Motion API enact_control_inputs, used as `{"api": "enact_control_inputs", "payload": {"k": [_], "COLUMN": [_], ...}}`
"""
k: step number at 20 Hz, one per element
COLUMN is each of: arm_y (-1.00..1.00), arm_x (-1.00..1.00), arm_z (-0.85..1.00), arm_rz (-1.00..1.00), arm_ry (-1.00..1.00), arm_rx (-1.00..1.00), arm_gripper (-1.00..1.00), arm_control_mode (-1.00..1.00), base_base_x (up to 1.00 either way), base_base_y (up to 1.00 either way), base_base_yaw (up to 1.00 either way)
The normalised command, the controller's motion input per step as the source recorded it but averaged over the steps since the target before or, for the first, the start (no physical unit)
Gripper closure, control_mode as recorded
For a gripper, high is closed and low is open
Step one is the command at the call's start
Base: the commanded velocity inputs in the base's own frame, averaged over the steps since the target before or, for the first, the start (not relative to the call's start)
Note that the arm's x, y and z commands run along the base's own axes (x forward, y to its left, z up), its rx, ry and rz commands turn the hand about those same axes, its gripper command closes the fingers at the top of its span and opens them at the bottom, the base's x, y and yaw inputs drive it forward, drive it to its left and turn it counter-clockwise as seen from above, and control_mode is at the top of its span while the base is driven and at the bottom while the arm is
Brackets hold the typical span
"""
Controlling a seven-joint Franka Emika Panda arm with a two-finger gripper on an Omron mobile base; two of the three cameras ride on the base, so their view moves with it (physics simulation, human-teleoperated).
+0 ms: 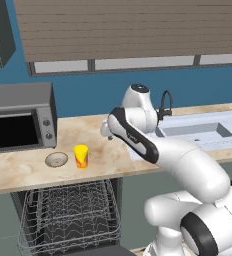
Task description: Pick up the cup and bowl from the counter, place them in the dishwasher, and close the dishwasher door.
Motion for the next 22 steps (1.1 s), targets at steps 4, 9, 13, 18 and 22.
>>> {"api": "enact_control_inputs", "payload": {"k": [4, 9, 13, 18, 22], "arm_y": [0.27, 0.25, 0.26, 0.29, 0.24], "arm_x": [0.08, 0.17, 0.22, 0.24, 0.28], "arm_z": [-0.26, -0.23, -0.16, -0.17, -0.28], "arm_rz": [0.00, 0.00, 0.00, 0.00, 0.00], "arm_ry": [0.00, 0.00, 0.01, 0.02, 0.02], "arm_rx": [0.00, 0.00, 0.00, 0.01, 0.00], "arm_gripper": [-1.00, -1.00, -1.00, -1.00, -1.00], "arm_control_mode": [-1.00, -1.00, -1.00, -1.00, -1.00], "base_base_x": [0.00, 0.00, 0.00, 0.00, 0.00], "base_base_y": [0.00, 0.00, 0.00, 0.00, 0.00], "base_base_yaw": [0.00, 0.00, 0.00, 0.00, 0.00]}}
